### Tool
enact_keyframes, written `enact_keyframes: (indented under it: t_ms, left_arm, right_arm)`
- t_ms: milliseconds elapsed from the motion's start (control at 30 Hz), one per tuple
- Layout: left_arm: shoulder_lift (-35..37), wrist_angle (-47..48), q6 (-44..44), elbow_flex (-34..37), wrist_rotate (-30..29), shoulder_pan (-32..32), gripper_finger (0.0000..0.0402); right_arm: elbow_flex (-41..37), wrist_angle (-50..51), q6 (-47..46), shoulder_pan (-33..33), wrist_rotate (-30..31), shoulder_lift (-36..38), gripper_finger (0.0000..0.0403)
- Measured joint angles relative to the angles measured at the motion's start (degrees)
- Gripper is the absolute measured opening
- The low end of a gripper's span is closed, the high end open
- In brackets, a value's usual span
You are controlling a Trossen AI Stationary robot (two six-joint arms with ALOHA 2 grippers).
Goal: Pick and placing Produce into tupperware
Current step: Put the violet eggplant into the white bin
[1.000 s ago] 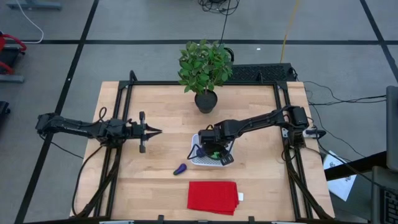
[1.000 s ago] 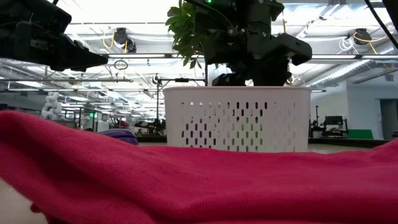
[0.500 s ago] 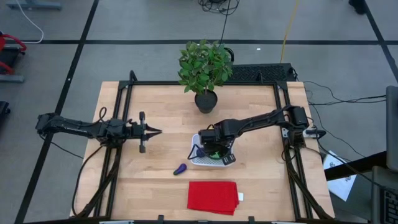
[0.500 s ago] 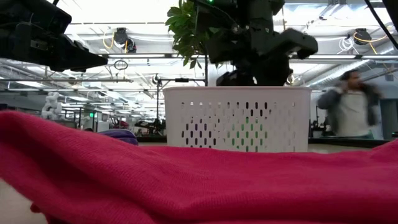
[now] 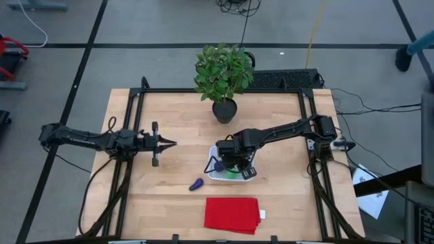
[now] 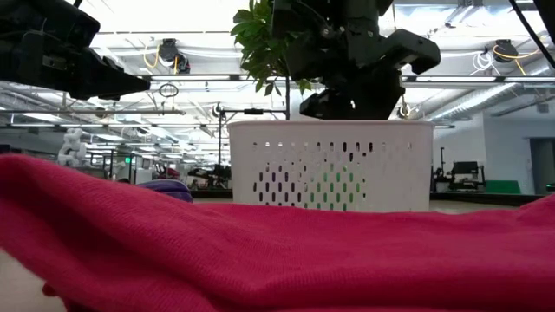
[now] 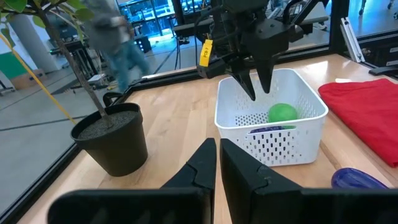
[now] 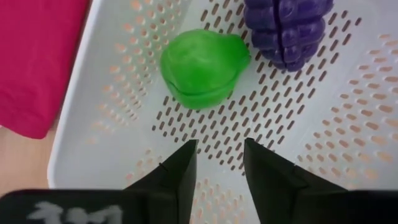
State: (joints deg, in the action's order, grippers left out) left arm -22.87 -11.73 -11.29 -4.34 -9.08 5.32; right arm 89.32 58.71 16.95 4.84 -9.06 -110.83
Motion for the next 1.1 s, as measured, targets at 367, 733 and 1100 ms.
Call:
enact_keyframes:
  t_ms: [367, 733, 1100]
  left_arm:
    - [0.0, 0.0, 0.0, 0.0, 0.0, 0.0, 0.0026]
    - [0.0, 0.0, 0.2, 0.0, 0.0, 0.0, 0.0026]
    - [0.0, 0.0, 0.2, 0.0, 0.0, 0.0, 0.0026]
  right_arm:
    - [0.0, 0.5, 1.0, 0.0, -0.2, 0.0, 0.0007]
    - [0.0, -1.0, -2.3, -0.5, -0.2, 5.4, 0.0001]
    - [0.0, 8.2, -12.0, -1.4, 0.0, 13.0, 0.0]
